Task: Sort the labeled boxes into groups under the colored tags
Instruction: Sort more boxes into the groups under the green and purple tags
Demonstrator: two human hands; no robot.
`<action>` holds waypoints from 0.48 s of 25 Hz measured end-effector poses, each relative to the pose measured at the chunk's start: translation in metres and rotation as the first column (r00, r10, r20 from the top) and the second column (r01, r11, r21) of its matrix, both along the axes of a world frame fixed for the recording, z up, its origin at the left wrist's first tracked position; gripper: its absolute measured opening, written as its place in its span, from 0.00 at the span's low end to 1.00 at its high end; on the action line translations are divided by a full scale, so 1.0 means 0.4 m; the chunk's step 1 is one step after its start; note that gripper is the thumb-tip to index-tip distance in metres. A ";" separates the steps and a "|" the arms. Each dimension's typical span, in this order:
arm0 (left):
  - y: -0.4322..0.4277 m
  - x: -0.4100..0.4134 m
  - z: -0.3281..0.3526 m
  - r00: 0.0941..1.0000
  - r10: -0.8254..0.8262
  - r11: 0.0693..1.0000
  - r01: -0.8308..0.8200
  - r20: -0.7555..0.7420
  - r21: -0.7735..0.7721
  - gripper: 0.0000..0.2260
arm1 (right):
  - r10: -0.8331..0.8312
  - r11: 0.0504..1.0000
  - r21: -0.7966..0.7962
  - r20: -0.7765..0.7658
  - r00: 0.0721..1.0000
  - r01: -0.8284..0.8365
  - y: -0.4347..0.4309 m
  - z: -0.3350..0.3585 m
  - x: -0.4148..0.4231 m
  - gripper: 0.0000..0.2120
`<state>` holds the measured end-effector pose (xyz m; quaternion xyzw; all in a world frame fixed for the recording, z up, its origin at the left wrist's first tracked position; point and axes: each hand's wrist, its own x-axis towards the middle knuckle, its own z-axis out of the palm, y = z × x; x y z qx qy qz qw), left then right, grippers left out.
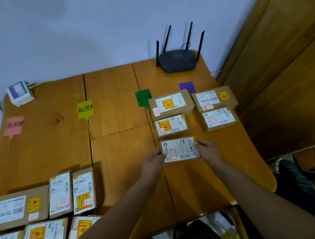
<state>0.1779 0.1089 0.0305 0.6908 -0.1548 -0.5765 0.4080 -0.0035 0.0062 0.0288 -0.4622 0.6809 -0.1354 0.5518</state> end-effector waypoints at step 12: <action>-0.114 -0.009 -0.188 0.995 0.100 0.989 -0.099 0.001 0.110 0.17 | 0.109 0.990 0.087 0.023 0.994 -0.111 -0.151 -0.171 -0.011 0.11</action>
